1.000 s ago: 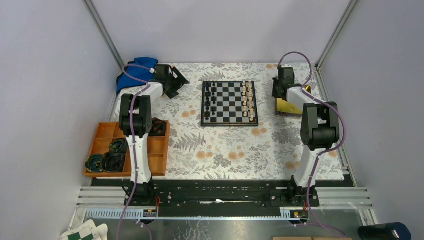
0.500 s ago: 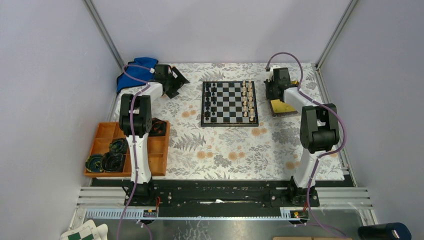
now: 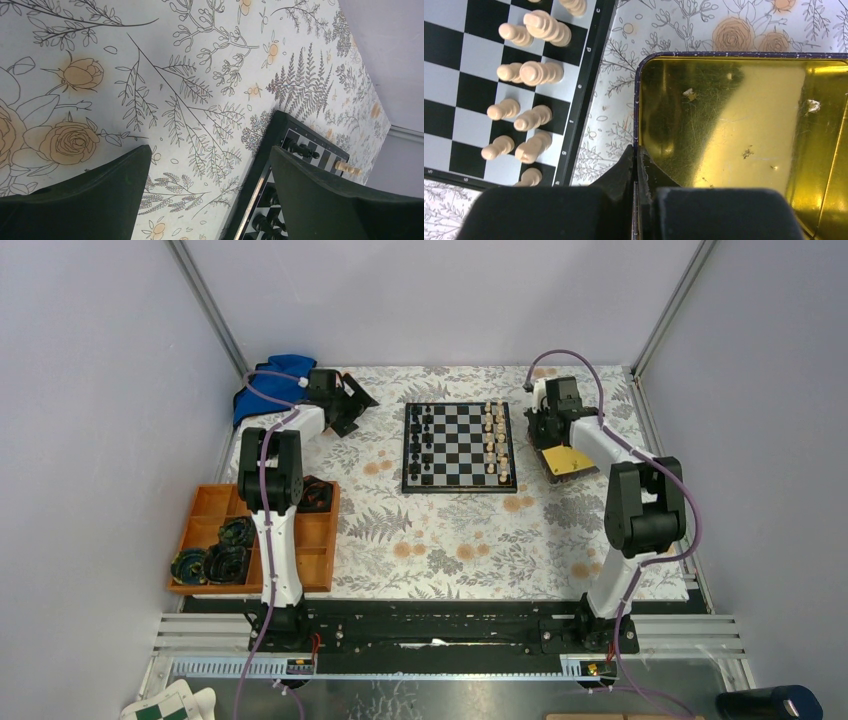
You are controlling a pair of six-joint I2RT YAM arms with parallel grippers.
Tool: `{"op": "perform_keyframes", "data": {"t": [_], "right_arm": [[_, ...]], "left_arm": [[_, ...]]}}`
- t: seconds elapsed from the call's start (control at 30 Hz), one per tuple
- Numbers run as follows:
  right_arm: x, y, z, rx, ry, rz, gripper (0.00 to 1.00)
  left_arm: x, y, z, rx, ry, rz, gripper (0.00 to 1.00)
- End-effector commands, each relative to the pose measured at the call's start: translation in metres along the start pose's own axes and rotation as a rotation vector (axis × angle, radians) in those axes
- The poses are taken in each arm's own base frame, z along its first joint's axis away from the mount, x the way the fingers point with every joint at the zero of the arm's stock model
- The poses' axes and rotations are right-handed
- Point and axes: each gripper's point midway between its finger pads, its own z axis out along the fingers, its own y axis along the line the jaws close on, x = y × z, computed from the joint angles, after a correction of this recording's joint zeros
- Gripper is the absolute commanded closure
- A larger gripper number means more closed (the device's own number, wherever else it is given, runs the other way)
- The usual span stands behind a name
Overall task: Set up the chess pieces on the board
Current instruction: Adjust the storage box at the center of the board.
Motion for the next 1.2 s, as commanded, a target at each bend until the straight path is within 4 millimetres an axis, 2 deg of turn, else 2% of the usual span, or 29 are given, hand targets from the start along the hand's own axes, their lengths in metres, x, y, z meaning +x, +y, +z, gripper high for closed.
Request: {"op": "perform_keyframes", "data": {"t": [0.0, 0.37, 0.53, 0.63, 0.8, 0.93, 0.97, 1.03, 1.17], "right_arm": [[-0.012, -0.001, -0.027, 0.019, -0.055, -0.047, 0.93], [0.003, 0.0, -0.022, 0.016, -0.012, -0.031, 0.88], [0.006, 0.002, -0.023, 0.014, -0.005, -0.015, 0.74], [0.006, 0.002, -0.028, 0.018, -0.011, 0.004, 0.63], [-0.006, -0.001, -0.047, 0.057, -0.046, 0.097, 0.6], [-0.018, -0.01, -0.071, 0.175, -0.085, 0.239, 0.59], [-0.018, -0.019, -0.08, 0.248, -0.097, 0.275, 0.59], [-0.012, -0.031, -0.093, 0.362, -0.085, 0.358, 0.58], [0.02, -0.054, -0.115, 0.598, -0.023, 0.557, 0.59]], "left_arm": [[0.051, 0.072, 0.013, -0.19, 0.142, -0.048, 0.01], [0.052, 0.071, 0.013, -0.184, 0.145, -0.058, 0.01], [0.052, 0.071, 0.013, -0.181, 0.146, -0.06, 0.01], [0.053, 0.07, 0.013, -0.176, 0.15, -0.064, 0.01], [0.055, 0.069, 0.015, -0.172, 0.158, -0.075, 0.01], [0.054, 0.069, 0.015, -0.17, 0.158, -0.08, 0.01], [0.054, 0.068, 0.016, -0.167, 0.158, -0.08, 0.01], [0.054, 0.067, 0.017, -0.165, 0.159, -0.082, 0.01], [0.051, 0.065, 0.016, -0.157, 0.157, -0.085, 0.01]]}}
